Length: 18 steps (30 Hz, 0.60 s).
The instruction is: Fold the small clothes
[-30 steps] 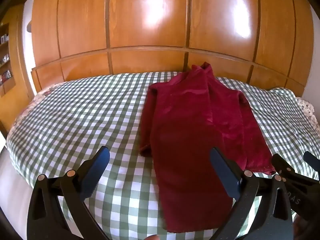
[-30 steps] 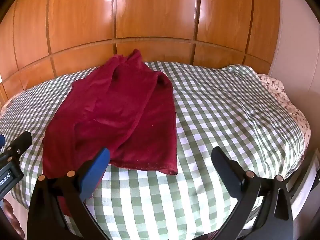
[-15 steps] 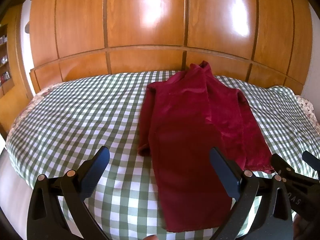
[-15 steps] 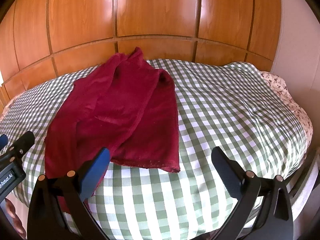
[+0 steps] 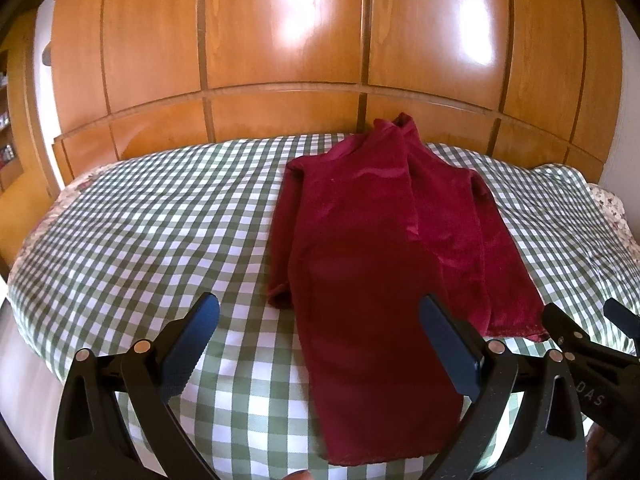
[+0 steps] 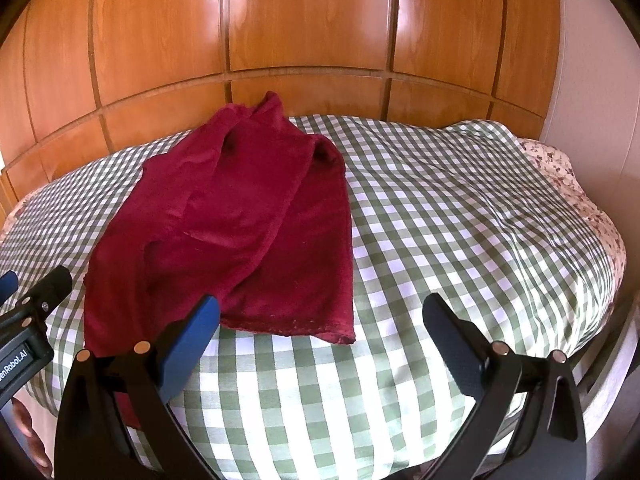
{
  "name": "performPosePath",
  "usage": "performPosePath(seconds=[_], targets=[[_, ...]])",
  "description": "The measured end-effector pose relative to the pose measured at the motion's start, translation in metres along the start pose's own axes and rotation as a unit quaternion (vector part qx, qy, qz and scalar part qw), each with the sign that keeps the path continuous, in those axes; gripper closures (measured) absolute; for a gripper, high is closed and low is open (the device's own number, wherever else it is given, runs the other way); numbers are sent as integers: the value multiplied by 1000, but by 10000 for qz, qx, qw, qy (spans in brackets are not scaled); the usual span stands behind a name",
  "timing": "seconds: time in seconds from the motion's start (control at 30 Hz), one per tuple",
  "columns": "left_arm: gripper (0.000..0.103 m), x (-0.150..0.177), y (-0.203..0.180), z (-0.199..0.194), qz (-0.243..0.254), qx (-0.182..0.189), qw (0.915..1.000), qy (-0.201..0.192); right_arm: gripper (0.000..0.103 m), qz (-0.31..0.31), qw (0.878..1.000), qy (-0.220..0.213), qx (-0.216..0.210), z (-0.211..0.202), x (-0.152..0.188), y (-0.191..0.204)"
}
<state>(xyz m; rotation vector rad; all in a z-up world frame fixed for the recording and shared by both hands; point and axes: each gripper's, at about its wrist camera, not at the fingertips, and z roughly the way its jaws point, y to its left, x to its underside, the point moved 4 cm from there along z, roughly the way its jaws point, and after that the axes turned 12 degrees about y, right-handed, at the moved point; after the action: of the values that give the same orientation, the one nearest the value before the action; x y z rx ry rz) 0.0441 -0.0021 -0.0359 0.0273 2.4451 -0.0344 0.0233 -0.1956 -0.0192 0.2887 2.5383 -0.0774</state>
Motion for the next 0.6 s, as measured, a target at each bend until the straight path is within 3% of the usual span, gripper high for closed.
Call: performPosePath(seconds=[0.6], targets=[[4, 2, -2, -1, 17, 36, 10000, 23, 2, -46, 10000, -42, -22, -2, 2, 2]])
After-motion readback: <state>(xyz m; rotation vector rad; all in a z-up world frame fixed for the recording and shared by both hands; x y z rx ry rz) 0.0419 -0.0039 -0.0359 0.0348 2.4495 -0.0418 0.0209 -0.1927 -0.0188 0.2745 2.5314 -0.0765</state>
